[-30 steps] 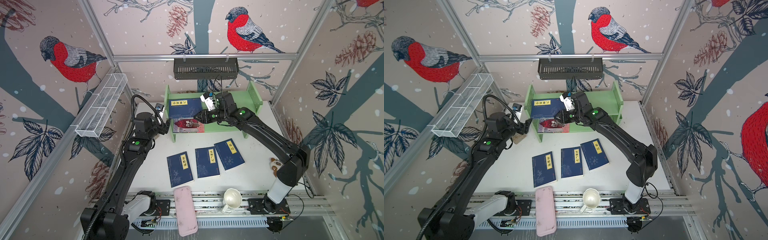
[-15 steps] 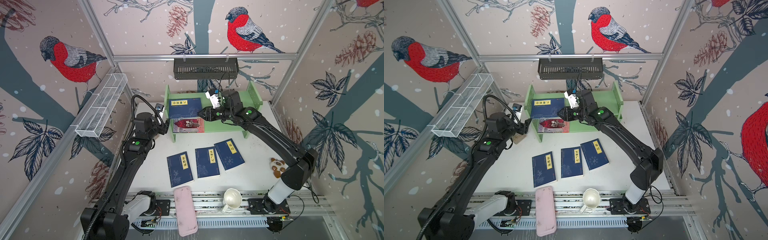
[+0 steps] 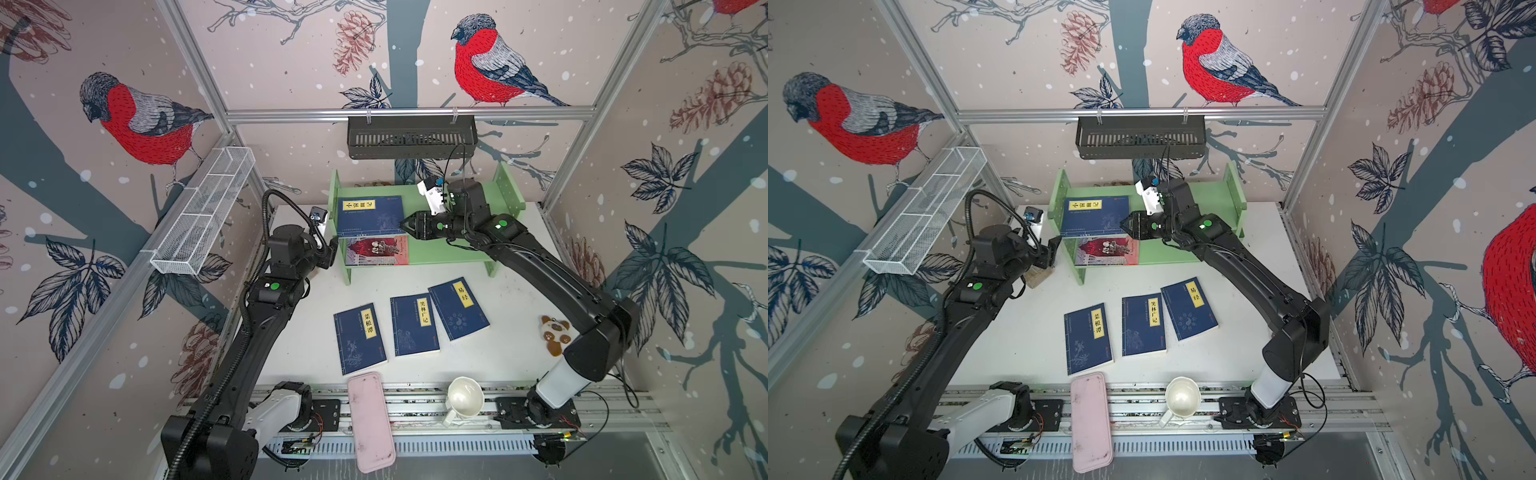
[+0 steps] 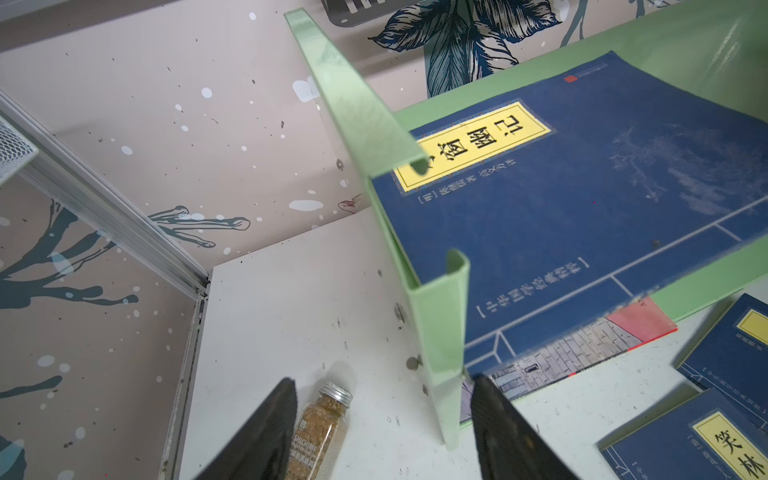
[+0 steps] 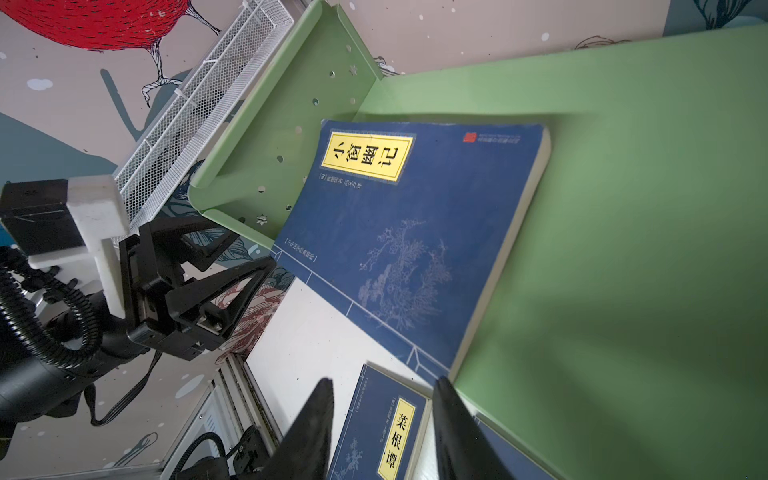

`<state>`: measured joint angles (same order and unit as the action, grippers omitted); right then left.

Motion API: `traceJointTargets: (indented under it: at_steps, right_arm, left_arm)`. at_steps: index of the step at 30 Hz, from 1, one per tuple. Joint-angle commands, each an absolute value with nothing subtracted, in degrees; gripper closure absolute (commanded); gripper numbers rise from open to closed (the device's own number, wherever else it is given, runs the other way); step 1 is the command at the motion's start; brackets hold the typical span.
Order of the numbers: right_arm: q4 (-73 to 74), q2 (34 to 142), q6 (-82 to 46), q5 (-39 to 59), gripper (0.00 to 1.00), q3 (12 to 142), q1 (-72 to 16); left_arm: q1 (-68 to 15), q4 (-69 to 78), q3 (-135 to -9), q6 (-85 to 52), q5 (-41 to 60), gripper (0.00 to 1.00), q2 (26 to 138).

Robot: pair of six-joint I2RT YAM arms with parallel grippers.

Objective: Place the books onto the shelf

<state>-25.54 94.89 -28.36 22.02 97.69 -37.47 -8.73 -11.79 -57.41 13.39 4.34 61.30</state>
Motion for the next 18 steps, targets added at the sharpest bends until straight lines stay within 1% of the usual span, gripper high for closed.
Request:
traceJointTargets:
  at_steps: [1,18]
  right_arm:
    - [-23.7,94.7,-28.6,21.9,0.59,97.8,-37.4]
    - [-23.4,94.9,-28.6,22.2,0.58,97.7,-37.3]
  left_arm:
    - [-8.7,-8.4,-57.5,13.4,4.2,0.34,61.2]
    - [-8.7,-8.5,-57.5,13.8,4.4,0.37,61.1]
